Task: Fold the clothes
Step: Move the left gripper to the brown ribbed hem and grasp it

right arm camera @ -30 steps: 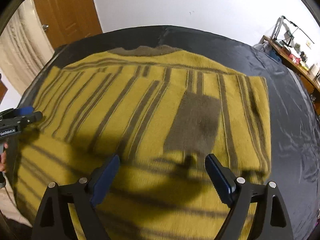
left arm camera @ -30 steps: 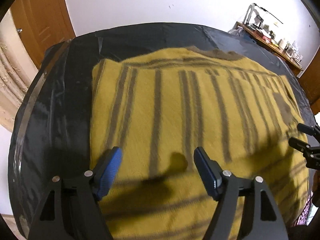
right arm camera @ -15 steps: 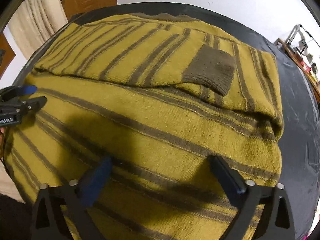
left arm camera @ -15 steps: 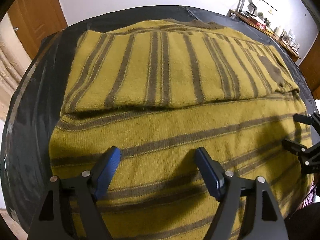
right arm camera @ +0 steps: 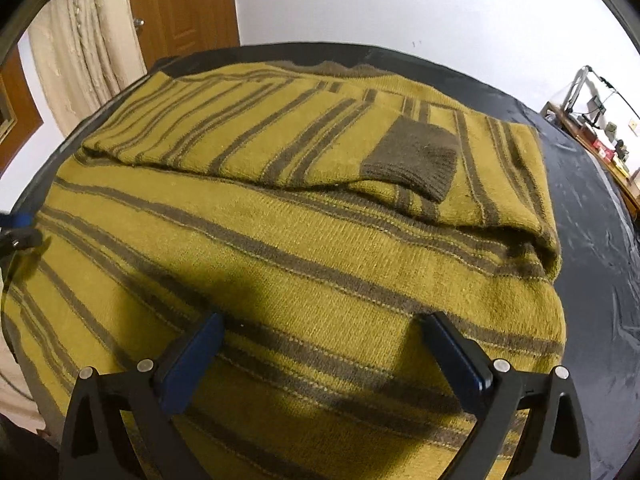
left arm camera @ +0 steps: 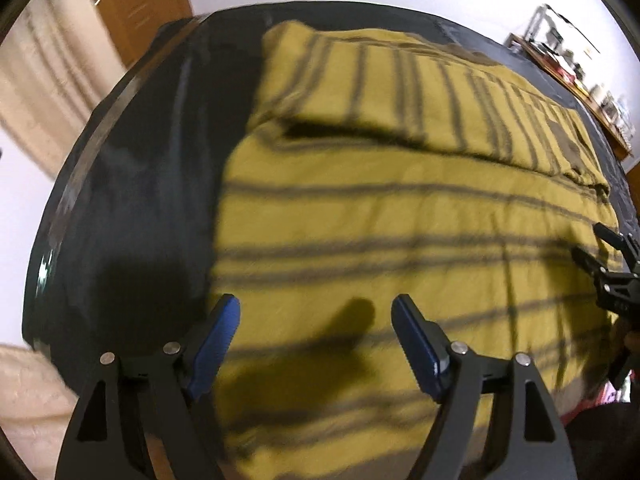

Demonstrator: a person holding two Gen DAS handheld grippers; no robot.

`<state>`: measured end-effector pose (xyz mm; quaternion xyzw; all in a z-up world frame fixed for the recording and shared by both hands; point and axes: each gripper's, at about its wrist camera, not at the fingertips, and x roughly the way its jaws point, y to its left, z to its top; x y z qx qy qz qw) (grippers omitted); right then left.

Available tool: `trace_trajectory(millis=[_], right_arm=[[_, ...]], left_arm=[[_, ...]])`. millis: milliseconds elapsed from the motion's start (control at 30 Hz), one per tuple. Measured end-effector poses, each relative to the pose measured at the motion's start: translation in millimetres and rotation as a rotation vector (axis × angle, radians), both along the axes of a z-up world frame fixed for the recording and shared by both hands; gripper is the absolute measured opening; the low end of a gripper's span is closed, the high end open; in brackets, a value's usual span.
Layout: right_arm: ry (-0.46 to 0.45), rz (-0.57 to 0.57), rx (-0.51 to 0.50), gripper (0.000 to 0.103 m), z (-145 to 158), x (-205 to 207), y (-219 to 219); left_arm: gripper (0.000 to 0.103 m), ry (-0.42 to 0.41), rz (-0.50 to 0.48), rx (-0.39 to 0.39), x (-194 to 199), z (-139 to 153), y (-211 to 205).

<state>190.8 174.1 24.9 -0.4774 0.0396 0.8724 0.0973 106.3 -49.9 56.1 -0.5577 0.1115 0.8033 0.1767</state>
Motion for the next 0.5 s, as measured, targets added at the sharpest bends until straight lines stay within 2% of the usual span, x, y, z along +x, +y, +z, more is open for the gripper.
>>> trace_trajectory(millis=[133, 400, 500], right_arm=[[0.023, -0.014, 0.008, 0.102, -1, 7, 1], [0.006, -0.048, 0.008, 0.102, -2, 1, -2], [0.009, -0.068, 0.009, 0.102, 0, 10, 1]], left_arm=[[0.081, -0.024, 0.004, 0.019, 3, -6, -22], [0.081, -0.074, -0.018, 0.086, 11, -20, -47], [0.081, -0.086, -0.034, 0.12, 25, -23, -72]])
